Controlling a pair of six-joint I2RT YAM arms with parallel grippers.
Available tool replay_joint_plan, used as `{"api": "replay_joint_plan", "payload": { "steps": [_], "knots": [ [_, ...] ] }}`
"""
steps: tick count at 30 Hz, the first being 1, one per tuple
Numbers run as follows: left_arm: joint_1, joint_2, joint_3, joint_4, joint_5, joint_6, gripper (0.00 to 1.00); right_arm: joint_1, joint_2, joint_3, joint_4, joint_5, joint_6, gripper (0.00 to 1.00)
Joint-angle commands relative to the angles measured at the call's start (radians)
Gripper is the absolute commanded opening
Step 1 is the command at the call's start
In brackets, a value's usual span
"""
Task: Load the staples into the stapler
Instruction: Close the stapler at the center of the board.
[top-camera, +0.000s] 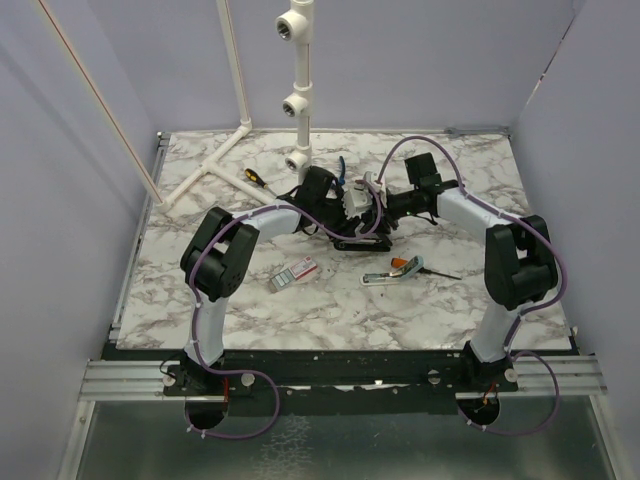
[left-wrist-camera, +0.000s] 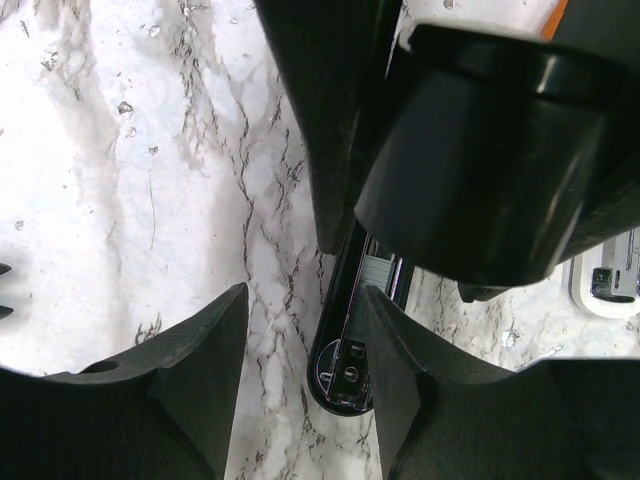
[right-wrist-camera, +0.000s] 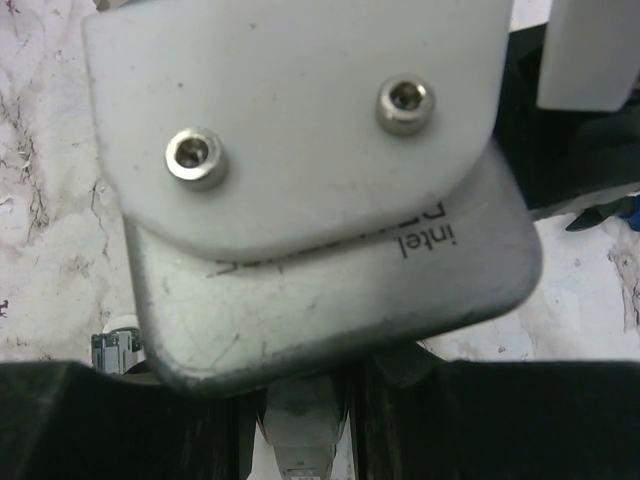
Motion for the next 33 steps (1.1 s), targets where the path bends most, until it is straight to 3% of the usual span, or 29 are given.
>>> {"api": "replay_joint_plan", "payload": {
  "steps": [1, 33],
  "knots": [
    [0.044, -0.005, -0.039, -0.057, 0.016, 0.024, 0.51, -0.008, 0.058, -0.029, -0.055, 0.156, 0.016, 0.18],
    [0.074, -0.047, -0.069, -0.028, 0.063, 0.003, 0.51, 0.004, 0.074, -0.008, -0.074, 0.175, 0.030, 0.18]
  ]
}}
